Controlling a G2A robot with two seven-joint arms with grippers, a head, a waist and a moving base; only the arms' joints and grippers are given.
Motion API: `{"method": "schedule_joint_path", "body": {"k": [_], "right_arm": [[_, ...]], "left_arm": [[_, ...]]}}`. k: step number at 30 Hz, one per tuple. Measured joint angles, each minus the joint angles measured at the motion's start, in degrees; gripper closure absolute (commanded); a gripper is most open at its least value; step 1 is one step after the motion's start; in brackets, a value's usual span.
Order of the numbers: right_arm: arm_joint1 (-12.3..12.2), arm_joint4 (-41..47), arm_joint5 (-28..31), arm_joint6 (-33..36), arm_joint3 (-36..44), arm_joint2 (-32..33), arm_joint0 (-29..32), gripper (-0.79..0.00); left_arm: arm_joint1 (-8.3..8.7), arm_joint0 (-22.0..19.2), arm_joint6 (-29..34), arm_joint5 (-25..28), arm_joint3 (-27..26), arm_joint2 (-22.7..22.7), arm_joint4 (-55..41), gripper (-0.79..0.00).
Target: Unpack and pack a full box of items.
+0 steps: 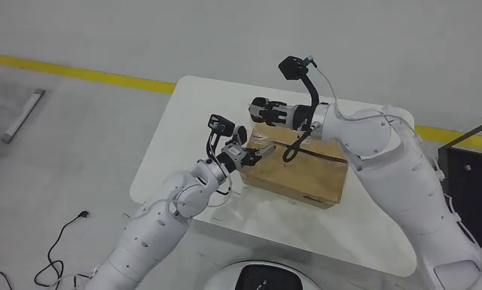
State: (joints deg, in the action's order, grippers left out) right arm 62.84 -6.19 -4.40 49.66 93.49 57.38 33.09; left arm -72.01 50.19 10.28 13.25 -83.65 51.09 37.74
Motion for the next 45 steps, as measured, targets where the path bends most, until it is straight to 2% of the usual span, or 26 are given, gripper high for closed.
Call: {"method": "schedule_joint_path", "body": {"k": [1, 3, 11, 14, 15, 17, 21, 23, 34, 37, 39, 40, 43, 45], "right_arm": [[0.0, -0.1, -0.1, 0.1, 0.1, 0.0, 0.1, 0.000], [0.0, -0.2, -0.3, 0.3, 0.2, 0.1, 0.2, 0.000], [-0.1, -0.5, -0.7, 0.8, 0.8, 1.0, 0.9, 0.000], [-0.1, -0.7, -0.9, 0.8, 1.0, 1.2, 1.1, 0.000], [-0.1, -0.8, -1.0, 0.8, 1.1, 1.2, 1.2, 0.000], [-0.1, -0.8, -1.1, 1.0, 1.3, 1.4, 1.3, 0.000], [-0.1, -1.0, -1.2, 1.2, 1.5, 1.8, 1.5, 0.000], [-0.2, -1.1, -1.2, 1.4, 1.6, 1.9, 1.7, 0.000], [-0.2, -1.3, -1.7, 2.9, 1.6, 2.5, 1.9, -0.003], [0.0, 0.9, -1.6, 4.0, 0.4, 2.5, 1.4, -0.037], [0.2, 2.2, -1.2, 4.1, -0.9, 2.2, 0.8, -0.126], [0.3, 2.8, -0.9, 4.0, -1.6, 1.9, 0.3, -0.200], [0.8, 4.3, -0.5, 3.5, -3.1, 1.2, -1.1, -0.317], [1.0, 4.9, -0.4, 3.1, -3.8, 0.8, -1.9, -0.332]], "left_arm": [[-0.21, -0.2, -0.1, 0.1, 0.6, -0.1, -0.6, -0.345], [-0.49, -0.5, -0.3, 0.4, 1.4, -0.4, -1.0, -0.345], [-1.69, -1.3, -0.4, 1.6, 4.1, -2.2, -1.1, -0.533], [-2.20, -1.7, -0.5, 1.5, 5.2, -2.6, -1.7, -0.449], [-2.33, -1.9, -0.6, 1.4, 5.5, -2.7, -1.7, -0.391], [-2.63, -2.2, -0.8, 1.5, 6.2, -2.9, -1.6, -0.336], [-3.09, -2.6, -1.2, 1.6, 6.9, -3.0, -1.7, -0.172], [-3.31, -2.7, -1.2, 1.7, 7.3, -3.0, -1.7, 0.000], [-4.14, -2.6, -2.4, 2.4, 8.1, -2.1, -1.5, 0.000], [-4.25, -2.4, -2.4, 3.3, 8.2, -1.5, -2.5, 0.000], [-4.30, -2.3, -2.1, 3.8, 8.2, -1.1, -2.8, 0.000], [-4.32, -2.1, -1.9, 3.9, 8.1, -1.0, -2.8, 0.000], [-4.40, -1.8, -1.3, 4.1, 7.8, -0.7, -2.7, 0.000], [-4.48, -1.7, -0.9, 4.1, 7.5, -0.6, -2.8, 0.000]]}}
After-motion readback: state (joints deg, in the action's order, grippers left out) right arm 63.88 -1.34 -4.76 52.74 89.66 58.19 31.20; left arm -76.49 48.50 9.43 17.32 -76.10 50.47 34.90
